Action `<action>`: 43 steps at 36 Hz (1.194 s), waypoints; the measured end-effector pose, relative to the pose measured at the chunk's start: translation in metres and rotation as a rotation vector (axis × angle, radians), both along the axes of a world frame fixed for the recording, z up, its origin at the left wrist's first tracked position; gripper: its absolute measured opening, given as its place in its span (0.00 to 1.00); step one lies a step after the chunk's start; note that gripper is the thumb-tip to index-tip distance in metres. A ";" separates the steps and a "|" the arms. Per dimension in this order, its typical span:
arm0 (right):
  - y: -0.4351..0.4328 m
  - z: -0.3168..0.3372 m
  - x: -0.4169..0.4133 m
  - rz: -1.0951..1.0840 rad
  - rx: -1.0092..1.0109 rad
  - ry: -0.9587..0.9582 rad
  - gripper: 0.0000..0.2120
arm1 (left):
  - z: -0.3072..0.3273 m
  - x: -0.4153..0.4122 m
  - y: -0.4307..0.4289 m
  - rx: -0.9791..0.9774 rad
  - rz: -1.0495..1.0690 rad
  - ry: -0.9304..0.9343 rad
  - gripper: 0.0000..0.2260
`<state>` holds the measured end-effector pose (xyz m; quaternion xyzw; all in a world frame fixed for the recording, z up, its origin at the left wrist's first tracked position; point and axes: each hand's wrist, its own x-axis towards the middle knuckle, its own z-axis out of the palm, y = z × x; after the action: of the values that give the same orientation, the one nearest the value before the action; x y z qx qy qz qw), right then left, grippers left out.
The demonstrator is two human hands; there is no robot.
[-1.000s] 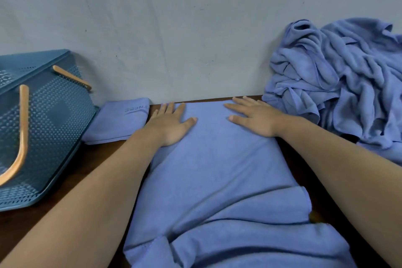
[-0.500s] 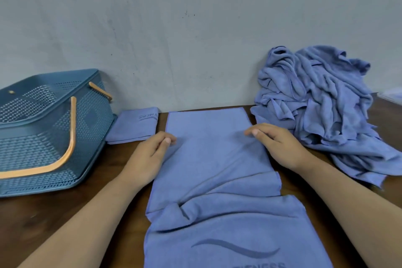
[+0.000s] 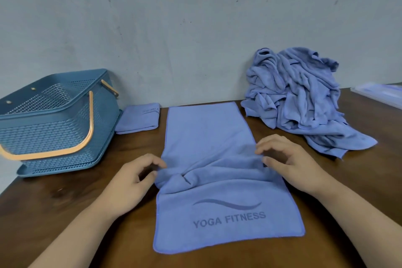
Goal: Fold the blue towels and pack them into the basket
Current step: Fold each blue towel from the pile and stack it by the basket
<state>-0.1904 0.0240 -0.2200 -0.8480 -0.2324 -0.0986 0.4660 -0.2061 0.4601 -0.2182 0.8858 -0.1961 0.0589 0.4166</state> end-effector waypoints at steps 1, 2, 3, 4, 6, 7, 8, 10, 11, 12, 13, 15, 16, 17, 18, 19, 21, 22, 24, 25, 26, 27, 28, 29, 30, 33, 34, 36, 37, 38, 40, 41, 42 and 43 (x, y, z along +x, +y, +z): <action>-0.002 0.002 -0.006 0.019 -0.022 -0.006 0.12 | 0.001 -0.004 0.002 0.036 -0.031 0.004 0.12; -0.003 0.003 -0.011 0.042 -0.044 -0.005 0.11 | 0.002 -0.007 0.004 0.078 -0.060 0.010 0.14; -0.004 0.004 -0.017 0.066 -0.073 0.003 0.10 | 0.004 -0.009 0.005 0.116 -0.086 0.017 0.16; -0.004 0.005 -0.021 0.087 -0.121 0.011 0.10 | 0.004 -0.009 0.005 0.150 -0.109 0.018 0.17; -0.006 0.002 -0.025 0.110 -0.232 0.043 0.15 | 0.005 -0.007 0.005 0.193 -0.141 0.006 0.18; -0.006 0.002 -0.026 0.108 -0.269 0.065 0.17 | 0.005 -0.007 0.005 0.202 -0.145 0.002 0.18; -0.007 0.002 -0.026 0.095 -0.291 0.081 0.17 | 0.005 -0.006 0.006 0.210 -0.145 -0.002 0.18; -0.008 0.004 -0.027 0.059 -0.298 0.101 0.17 | 0.005 -0.006 0.008 0.231 -0.142 -0.017 0.18; -0.008 0.005 -0.027 0.052 -0.295 0.111 0.16 | 0.005 -0.006 0.008 0.243 -0.138 -0.025 0.18; -0.008 0.007 -0.028 0.051 -0.290 0.123 0.15 | 0.006 -0.006 0.009 0.254 -0.135 -0.032 0.17; -0.008 0.008 -0.029 0.053 -0.282 0.140 0.15 | 0.007 -0.006 0.009 0.262 -0.133 -0.035 0.17; -0.008 0.010 -0.031 0.068 -0.259 0.177 0.15 | 0.009 -0.007 0.008 0.267 -0.137 -0.034 0.16; -0.008 0.011 -0.032 0.081 -0.254 0.192 0.14 | 0.010 -0.007 0.008 0.268 -0.142 -0.035 0.16; -0.008 0.013 -0.032 0.094 -0.251 0.206 0.14 | 0.010 -0.008 0.008 0.269 -0.144 -0.036 0.16; -0.007 0.014 -0.033 0.109 -0.246 0.221 0.14 | 0.010 -0.008 0.008 0.269 -0.146 -0.035 0.16; -0.007 0.015 -0.034 0.125 -0.238 0.236 0.14 | 0.010 -0.008 0.009 0.268 -0.147 -0.032 0.16; -0.006 0.017 -0.035 0.157 -0.217 0.253 0.14 | 0.009 -0.007 0.009 0.263 -0.149 -0.025 0.17; -0.006 0.017 -0.035 0.173 -0.204 0.259 0.14 | 0.009 -0.007 0.009 0.259 -0.150 -0.025 0.17; -0.007 0.018 -0.035 0.201 -0.178 0.270 0.14 | 0.009 -0.007 0.009 0.262 -0.153 -0.031 0.19; -0.007 0.019 -0.035 0.211 -0.166 0.275 0.15 | 0.009 -0.007 0.009 0.269 -0.153 -0.036 0.19; -0.006 0.019 -0.035 0.216 -0.157 0.277 0.15 | 0.010 -0.008 0.008 0.276 -0.153 -0.042 0.20; -0.006 0.019 -0.035 0.213 -0.151 0.275 0.15 | 0.011 -0.009 0.007 0.275 -0.154 -0.044 0.22; -0.005 0.018 -0.035 0.201 -0.146 0.266 0.15 | 0.012 -0.011 0.005 0.259 -0.160 -0.041 0.24; -0.005 0.017 -0.034 0.181 -0.141 0.254 0.14 | 0.014 -0.013 0.002 0.227 -0.176 -0.028 0.27; -0.004 0.015 -0.034 0.158 -0.135 0.239 0.14 | 0.017 -0.017 -0.002 0.184 -0.206 -0.002 0.28; -0.002 0.011 -0.030 0.088 -0.159 0.143 0.11 | 0.025 -0.026 -0.013 0.097 -0.334 0.158 0.25; -0.001 0.011 -0.030 0.071 -0.184 0.099 0.10 | 0.028 -0.028 -0.016 0.113 -0.370 0.202 0.22; 0.000 0.014 -0.030 0.072 -0.194 0.056 0.09 | 0.032 -0.030 -0.017 0.175 -0.407 0.237 0.17; -0.001 0.016 -0.032 0.102 -0.178 0.062 0.10 | 0.034 -0.031 -0.017 0.186 -0.415 0.250 0.17; -0.002 0.019 -0.034 0.146 -0.163 0.085 0.11 | 0.035 -0.031 -0.015 0.183 -0.423 0.266 0.17; -0.004 0.025 -0.038 0.224 -0.203 0.160 0.12 | 0.039 -0.032 -0.011 0.168 -0.447 0.307 0.19; -0.005 0.028 -0.039 0.250 -0.253 0.192 0.11 | 0.040 -0.032 -0.009 0.170 -0.465 0.318 0.20; -0.006 0.029 -0.040 0.263 -0.307 0.219 0.11 | 0.042 -0.033 -0.007 0.179 -0.485 0.328 0.21; -0.006 0.030 -0.041 0.263 -0.352 0.238 0.11 | 0.043 -0.033 -0.007 0.197 -0.501 0.341 0.21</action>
<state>-0.2316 0.0183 -0.1898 -0.8842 -0.2978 0.1053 0.3441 -0.2391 0.4532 -0.1753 0.8429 -0.3403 -0.2142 0.3574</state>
